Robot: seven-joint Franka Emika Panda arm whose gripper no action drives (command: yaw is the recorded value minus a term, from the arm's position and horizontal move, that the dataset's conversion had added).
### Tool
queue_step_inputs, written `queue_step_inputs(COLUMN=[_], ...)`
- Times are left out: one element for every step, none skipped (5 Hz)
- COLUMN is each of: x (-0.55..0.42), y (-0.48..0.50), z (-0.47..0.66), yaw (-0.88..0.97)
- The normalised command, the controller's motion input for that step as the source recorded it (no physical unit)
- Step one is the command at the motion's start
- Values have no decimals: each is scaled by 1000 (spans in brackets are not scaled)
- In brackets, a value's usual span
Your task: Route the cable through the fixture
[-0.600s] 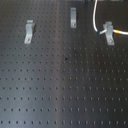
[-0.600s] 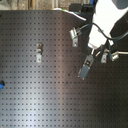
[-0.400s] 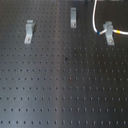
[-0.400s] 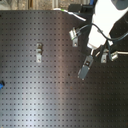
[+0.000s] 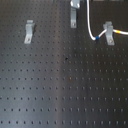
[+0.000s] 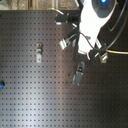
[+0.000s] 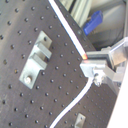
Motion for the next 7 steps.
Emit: queue_step_inputs(x=[-168,-185,-245,-276,-367,-504,-529], y=[169,60,19,-7,-56,92,196], z=[520,490,384,405,435,376,216], yaw=[-802,-853,-805,-753,-585,-148,97])
